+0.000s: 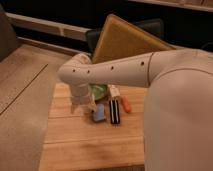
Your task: Place the pepper on the white sponge
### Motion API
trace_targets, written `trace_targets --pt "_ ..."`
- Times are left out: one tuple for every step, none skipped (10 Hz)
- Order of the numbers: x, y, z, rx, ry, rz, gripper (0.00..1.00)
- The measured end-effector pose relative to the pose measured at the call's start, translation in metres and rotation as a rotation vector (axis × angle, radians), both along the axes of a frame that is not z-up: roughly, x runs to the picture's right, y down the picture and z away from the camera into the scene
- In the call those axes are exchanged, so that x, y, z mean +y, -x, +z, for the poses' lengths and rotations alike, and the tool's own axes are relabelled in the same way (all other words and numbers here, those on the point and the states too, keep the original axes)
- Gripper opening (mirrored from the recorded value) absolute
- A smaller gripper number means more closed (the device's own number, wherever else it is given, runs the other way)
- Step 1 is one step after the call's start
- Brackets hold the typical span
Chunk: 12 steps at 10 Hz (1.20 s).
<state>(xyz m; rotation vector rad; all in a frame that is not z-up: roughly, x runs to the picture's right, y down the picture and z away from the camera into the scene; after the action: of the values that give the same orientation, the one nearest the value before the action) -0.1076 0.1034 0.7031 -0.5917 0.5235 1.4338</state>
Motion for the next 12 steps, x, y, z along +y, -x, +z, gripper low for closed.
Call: trace_targets --pt "0.0 0.0 0.0 0.0 0.0 0.0 0.65" --pt "0.0 0.0 0.0 0.0 0.0 0.0 0.65" --pt "0.0 0.0 0.0 0.0 0.0 0.0 0.65" --pt "0.0 0.0 0.0 0.0 0.0 0.0 0.65" --pt "-0.001 0.0 0.0 0.0 -0.002 -0.001 0.65" --pt "-0.005 -0.002 0.001 -0.002 -0.02 -0.001 0.65" --pt "-0.021 -0.009 0.006 -0.014 -0.073 -0.003 0.65" --pt "-0.047 -0.025 0.011 -0.033 -0.156 -0.002 0.65" --pt "-0.068 -0.038 0.012 -0.051 -0.222 0.007 0.65" --pt "-0.103 -0.066 0.01 -0.076 -0.336 0.036 0.65" --pt "-0.124 -0.083 0.007 -0.088 -0.405 0.048 0.65" --pt "-0.131 -0.088 0.005 -0.095 -0.429 0.05 0.65"
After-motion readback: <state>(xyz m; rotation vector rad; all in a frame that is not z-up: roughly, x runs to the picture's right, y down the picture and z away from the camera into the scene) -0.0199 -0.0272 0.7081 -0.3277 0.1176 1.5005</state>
